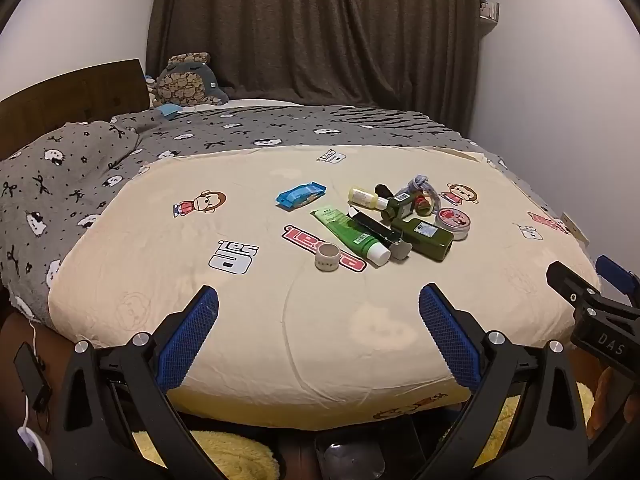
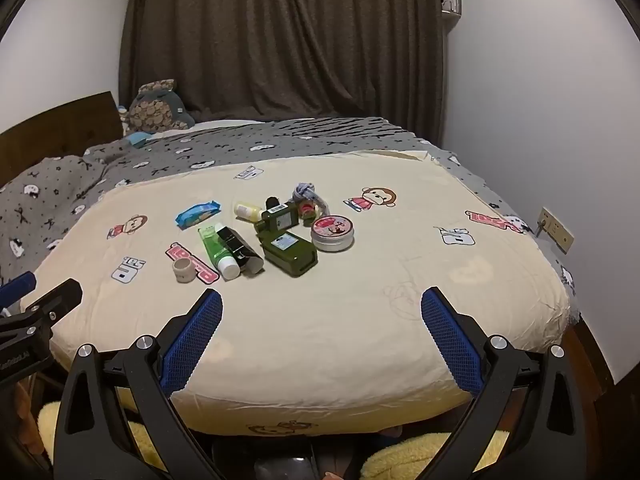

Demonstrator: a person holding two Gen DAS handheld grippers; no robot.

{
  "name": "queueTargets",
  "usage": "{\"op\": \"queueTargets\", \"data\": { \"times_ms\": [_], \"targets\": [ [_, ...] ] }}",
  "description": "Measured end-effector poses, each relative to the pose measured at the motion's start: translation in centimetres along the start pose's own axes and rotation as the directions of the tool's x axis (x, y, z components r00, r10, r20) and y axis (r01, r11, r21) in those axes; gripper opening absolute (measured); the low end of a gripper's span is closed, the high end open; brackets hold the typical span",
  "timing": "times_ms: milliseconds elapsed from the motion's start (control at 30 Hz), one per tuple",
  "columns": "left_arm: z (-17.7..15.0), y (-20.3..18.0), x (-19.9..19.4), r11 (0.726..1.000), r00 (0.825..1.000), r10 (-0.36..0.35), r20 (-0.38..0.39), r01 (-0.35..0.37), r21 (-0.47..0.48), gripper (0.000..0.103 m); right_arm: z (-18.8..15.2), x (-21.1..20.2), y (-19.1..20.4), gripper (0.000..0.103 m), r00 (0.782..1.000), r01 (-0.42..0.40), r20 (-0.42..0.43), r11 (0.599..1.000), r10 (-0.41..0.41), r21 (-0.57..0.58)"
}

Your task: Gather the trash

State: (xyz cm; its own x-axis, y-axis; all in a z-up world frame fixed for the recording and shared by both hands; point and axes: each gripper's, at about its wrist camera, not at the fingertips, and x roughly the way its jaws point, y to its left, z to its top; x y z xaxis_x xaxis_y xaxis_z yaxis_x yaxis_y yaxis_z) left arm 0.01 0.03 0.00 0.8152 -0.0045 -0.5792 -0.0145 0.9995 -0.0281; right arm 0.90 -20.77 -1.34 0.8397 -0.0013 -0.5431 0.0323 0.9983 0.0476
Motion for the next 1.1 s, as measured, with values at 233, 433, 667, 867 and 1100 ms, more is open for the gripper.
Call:
{"op": "queueTargets", "data": {
  "times_ms": [233, 433, 667, 867, 1100],
  "targets": [
    [0.0, 0.1, 0.1, 1.0, 1.0, 0.004, 0.002, -0.004, 0.001, 0.095, 0.3, -0.1, 0.1, 0.1, 1.0, 0.002, 0.001, 1.0, -0.002, 0.003],
    [0.1, 0.9, -0.1, 1.0, 1.0, 0.003, 0.004, -0.003, -0.002, 0.095, 0.2, -0.5, 0.1, 0.1, 1.0, 0.001, 0.011, 1.0, -0.001, 0.002],
    [0.1, 0.7, -0.1, 1.0, 1.0, 0.004, 0.006, -0.004, -0.001, 0.095, 0.0, -0.6, 0.0, 0.1, 1.0, -0.004, 0.017, 1.0, 0.004, 0.0],
    [0.1, 0.9, -0.3, 1.0, 1.0, 0.004, 0.008, -0.004, -0.002, 0.095, 0.1, -0.7, 0.2, 0.1, 1.0, -0.002, 0.021, 1.0, 0.002, -0.006],
    [0.5, 0.5, -0.5, 1.0, 1.0, 0.007, 0.013, -0.007, -0.001, 0.095, 0.1, -0.8, 0.2, 0.1, 1.0, -0.001, 0.022, 1.0, 0.001, -0.006]
  ]
}}
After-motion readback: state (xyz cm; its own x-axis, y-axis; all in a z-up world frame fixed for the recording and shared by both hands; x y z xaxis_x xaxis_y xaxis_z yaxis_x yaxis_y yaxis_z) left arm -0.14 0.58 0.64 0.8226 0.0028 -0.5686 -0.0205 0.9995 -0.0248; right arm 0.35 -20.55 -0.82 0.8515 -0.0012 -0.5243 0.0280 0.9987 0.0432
